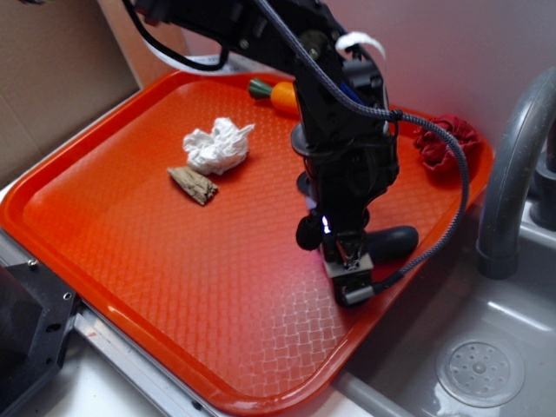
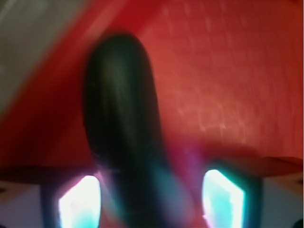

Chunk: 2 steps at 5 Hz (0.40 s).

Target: Grab the plastic pickle.

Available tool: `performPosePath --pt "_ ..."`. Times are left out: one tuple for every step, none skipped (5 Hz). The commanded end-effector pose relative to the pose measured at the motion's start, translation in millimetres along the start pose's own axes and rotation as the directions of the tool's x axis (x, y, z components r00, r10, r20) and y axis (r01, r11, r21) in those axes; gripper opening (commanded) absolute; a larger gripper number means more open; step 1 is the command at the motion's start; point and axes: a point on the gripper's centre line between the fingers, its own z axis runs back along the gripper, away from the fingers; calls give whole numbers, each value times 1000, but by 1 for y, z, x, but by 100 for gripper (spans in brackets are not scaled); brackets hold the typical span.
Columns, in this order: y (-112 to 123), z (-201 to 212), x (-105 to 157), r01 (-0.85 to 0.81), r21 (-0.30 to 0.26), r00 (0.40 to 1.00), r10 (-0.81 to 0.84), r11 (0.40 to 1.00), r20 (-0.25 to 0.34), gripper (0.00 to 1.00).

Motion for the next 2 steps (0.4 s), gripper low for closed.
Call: performPosePath --pt "28 27 1 37 5 987 -37 999 154 0" --pt "32 51 -10 52 31 979 -57 998 193 0"
